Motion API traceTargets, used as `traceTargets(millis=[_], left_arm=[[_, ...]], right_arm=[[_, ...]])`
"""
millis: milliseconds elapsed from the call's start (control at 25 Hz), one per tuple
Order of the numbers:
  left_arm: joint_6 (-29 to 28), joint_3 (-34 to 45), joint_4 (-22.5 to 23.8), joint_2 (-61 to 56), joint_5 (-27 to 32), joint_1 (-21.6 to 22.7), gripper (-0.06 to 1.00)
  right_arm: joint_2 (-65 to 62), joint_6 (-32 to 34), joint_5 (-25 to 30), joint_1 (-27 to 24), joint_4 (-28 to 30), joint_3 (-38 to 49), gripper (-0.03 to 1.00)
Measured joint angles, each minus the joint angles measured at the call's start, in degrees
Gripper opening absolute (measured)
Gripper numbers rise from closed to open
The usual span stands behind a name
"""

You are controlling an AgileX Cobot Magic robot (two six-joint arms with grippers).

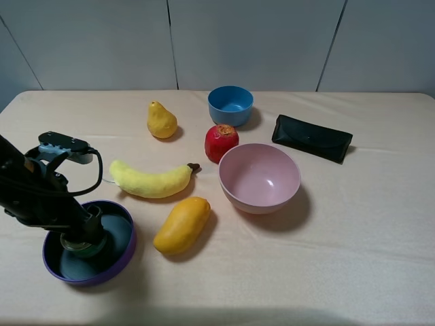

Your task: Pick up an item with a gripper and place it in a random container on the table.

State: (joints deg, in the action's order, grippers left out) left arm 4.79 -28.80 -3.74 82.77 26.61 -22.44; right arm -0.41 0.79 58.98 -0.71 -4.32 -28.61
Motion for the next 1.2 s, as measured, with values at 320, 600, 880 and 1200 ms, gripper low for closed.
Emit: traceTargets(millis=[320,600,880,1200], left_arm=[[0.00,-0.70,0.00,0.00,1.30,0.00,0.99],[0.00,-9.81,0.00,0.10,16.33,0.00,0.99],[0.14,-20.85,0.00,-1.32,34.33,0.00,0.99],[0.08,-23.72,0.00,-15.98,40.00,0.00,0.99]], right_arm=[[0.00,0.00,0.00,0.00,0.00,0.00,0.69],[0.00,0.00,0.00,0.00,0.00,0.00,0.69],[0.00,0.00,0.00,0.00,0.00,0.00,0.69],[0.00,0.00,0.00,0.00,0.00,0.00,0.69]])
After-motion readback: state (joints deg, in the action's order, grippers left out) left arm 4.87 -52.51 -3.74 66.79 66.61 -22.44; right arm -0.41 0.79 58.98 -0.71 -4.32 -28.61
